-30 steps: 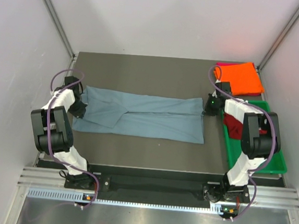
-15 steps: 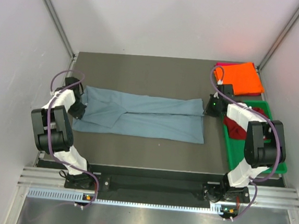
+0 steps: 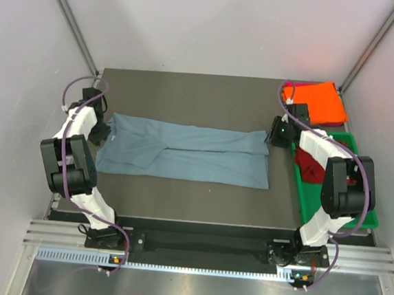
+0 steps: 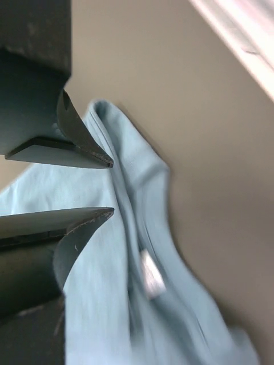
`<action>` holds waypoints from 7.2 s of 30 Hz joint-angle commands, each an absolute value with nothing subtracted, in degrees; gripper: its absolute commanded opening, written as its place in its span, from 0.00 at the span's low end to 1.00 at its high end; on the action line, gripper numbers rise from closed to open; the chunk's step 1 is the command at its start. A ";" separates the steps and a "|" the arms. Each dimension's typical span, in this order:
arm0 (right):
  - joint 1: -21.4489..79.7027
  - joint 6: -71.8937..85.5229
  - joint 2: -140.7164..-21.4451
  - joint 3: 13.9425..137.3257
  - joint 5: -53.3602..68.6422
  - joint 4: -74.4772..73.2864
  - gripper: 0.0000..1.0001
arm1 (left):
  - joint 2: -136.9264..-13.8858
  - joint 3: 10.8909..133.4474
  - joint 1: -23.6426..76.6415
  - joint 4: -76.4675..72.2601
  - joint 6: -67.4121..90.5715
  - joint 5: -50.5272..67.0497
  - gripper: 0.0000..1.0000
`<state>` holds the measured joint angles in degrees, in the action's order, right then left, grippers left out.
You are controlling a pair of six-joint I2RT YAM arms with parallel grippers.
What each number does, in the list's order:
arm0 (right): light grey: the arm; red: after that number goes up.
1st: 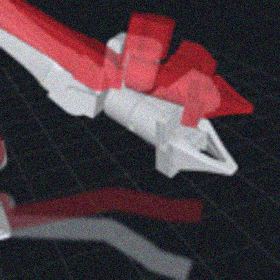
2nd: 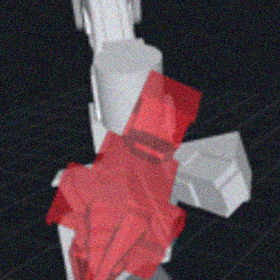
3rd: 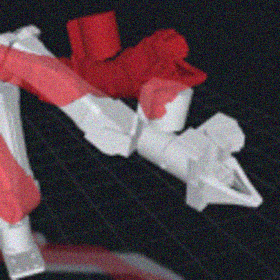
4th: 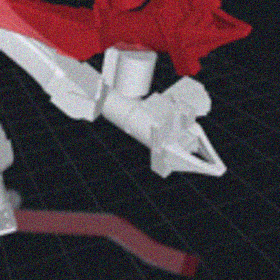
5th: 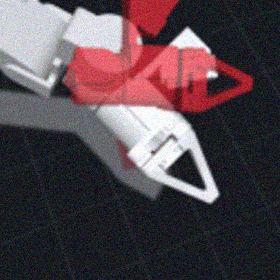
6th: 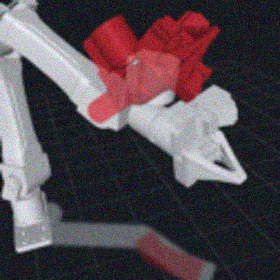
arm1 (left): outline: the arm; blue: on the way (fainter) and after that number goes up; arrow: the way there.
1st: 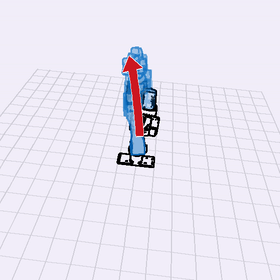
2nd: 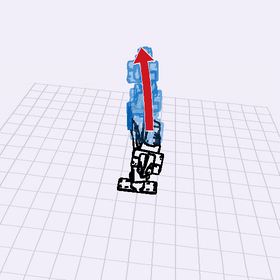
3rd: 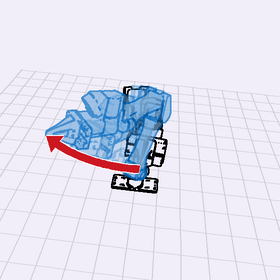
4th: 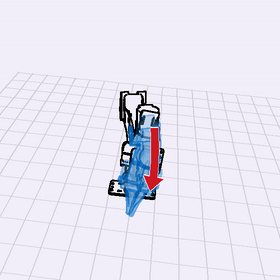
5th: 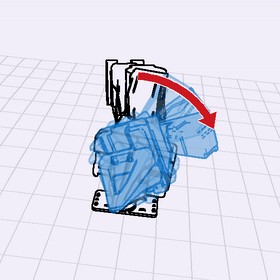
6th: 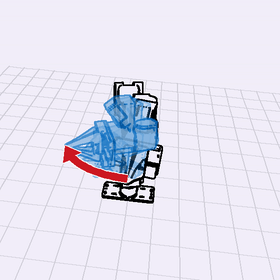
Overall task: Fold and stack the t-shirts
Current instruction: Fold the tshirt
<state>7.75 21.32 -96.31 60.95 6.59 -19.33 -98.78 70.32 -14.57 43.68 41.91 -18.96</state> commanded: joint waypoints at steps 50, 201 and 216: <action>2.64 29.00 -104.06 59.67 10.46 -0.44 0.00 | -127.18 92.28 -17.67 33.22 44.65 -4.74 0.36; 36.72 19.88 -92.91 60.48 6.94 8.03 0.30 | -86.05 56.34 -23.38 29.61 43.85 -1.93 0.00; 58.61 0.72 -110.02 72.67 -7.81 16.35 0.45 | -83.41 54.58 -22.94 28.75 46.40 6.24 0.00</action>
<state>54.41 7.42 -106.65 68.05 -2.11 12.16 -85.36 54.52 -23.16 28.97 45.30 4.25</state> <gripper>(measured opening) 0.448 0.021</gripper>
